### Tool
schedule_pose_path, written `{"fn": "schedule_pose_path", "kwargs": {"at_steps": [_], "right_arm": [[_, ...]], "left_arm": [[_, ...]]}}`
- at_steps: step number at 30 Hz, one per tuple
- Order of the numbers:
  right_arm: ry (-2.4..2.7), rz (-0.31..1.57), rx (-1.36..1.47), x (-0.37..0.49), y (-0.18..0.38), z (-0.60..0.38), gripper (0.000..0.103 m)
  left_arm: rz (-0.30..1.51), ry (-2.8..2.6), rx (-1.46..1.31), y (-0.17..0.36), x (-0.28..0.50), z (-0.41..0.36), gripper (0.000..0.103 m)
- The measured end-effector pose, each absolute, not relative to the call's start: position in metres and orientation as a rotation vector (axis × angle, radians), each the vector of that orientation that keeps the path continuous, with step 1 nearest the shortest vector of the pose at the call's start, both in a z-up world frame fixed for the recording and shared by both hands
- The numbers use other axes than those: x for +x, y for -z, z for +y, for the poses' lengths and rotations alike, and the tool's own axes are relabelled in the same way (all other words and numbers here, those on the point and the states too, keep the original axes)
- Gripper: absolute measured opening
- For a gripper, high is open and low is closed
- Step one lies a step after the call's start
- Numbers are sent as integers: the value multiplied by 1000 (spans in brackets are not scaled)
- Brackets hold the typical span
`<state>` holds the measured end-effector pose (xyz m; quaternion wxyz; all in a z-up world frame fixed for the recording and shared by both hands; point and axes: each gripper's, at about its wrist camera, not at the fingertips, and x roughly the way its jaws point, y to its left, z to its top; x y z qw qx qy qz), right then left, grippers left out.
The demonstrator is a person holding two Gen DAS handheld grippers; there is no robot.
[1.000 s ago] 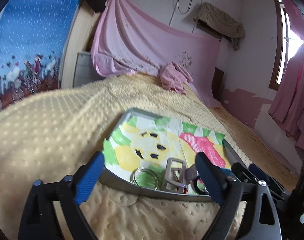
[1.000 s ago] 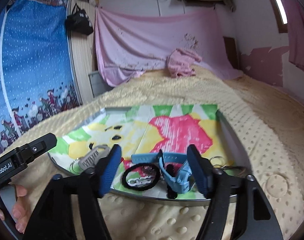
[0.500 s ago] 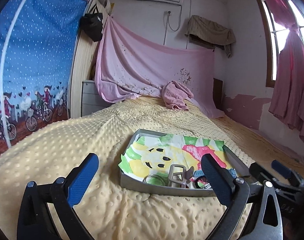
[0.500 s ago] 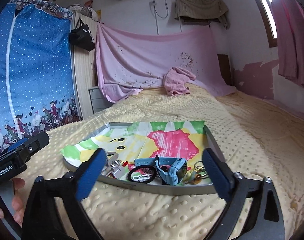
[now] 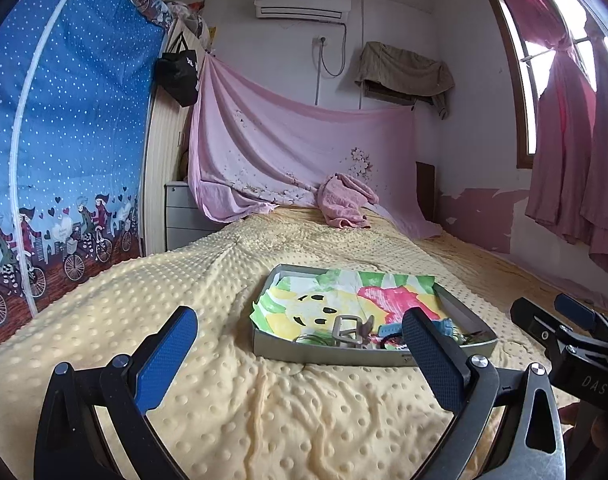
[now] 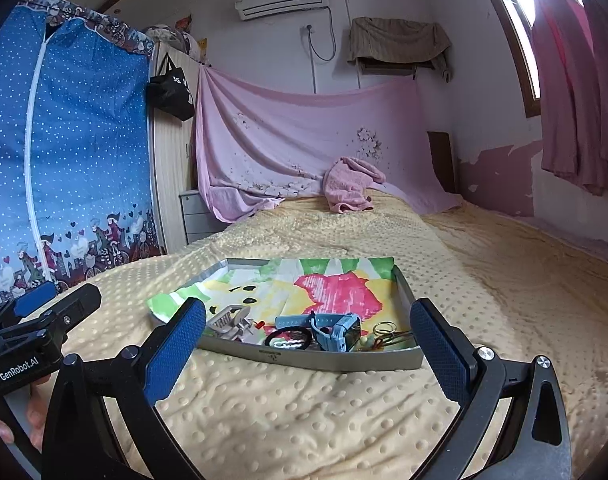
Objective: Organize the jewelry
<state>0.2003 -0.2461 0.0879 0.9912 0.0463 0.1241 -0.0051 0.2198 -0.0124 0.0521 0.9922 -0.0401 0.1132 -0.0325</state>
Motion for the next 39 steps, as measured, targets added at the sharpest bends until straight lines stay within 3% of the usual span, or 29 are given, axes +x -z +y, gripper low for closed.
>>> {"fn": "schedule_pose_path", "kwargs": {"at_steps": [39], "right_arm": [[7,283,97,32,-91,-235,101]], "left_arm": [[251,109,-49,-52,63,6,103]]}}
